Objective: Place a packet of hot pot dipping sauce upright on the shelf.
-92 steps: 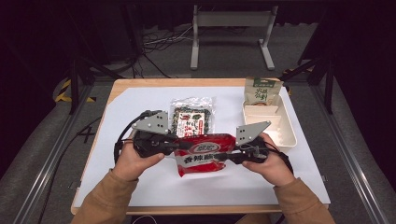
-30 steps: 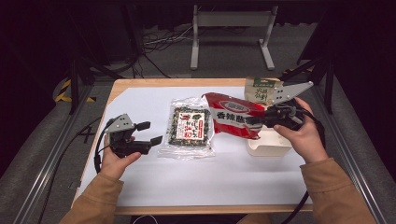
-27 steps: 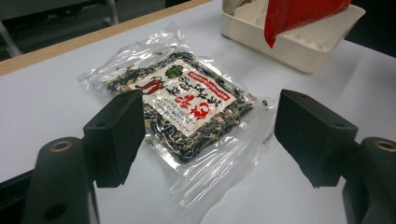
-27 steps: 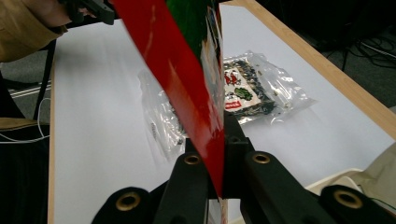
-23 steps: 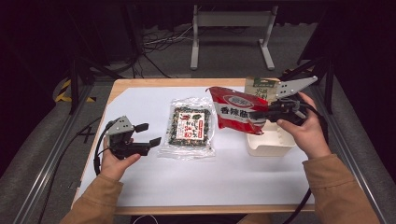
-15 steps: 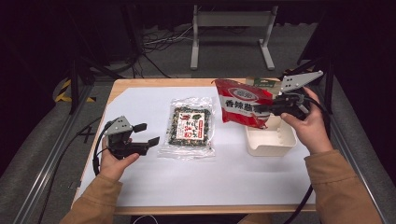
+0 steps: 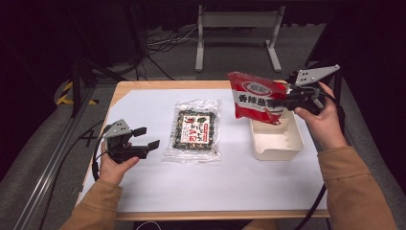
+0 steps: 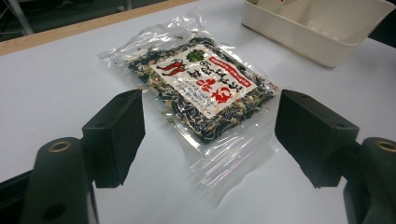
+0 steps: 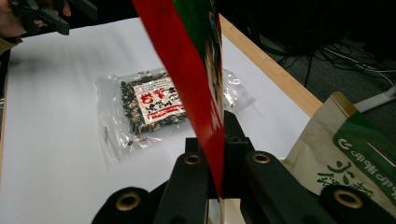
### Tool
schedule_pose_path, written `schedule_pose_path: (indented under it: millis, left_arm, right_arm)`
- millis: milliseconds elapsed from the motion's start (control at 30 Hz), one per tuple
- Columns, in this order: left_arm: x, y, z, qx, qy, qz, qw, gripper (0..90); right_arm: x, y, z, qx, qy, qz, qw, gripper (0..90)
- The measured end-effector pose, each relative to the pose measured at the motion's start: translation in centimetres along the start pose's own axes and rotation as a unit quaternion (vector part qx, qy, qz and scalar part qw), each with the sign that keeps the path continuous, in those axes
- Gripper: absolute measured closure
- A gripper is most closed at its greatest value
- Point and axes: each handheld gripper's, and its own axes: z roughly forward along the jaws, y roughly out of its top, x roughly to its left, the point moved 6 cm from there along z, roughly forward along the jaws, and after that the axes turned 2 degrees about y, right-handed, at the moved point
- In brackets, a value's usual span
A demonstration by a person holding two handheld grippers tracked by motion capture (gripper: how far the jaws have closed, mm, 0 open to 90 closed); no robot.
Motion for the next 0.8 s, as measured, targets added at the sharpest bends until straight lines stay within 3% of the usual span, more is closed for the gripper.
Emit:
schedule_pose_path:
  millis: [333,800]
  left_arm:
    - [0.3,-0.4,-0.1,0.002,0.003,-0.011,0.9999,24.7]
    - [0.3,-0.5,-0.1,0.008,0.001,-0.007,0.9999,24.7]
  right_arm:
    - [-2.1,-0.6,-0.7,-0.002,-0.007,0.012,0.9999,89.3]
    - [-4.1,-2.0,-1.2,0.001,-0.018,0.025,0.9995,89.3]
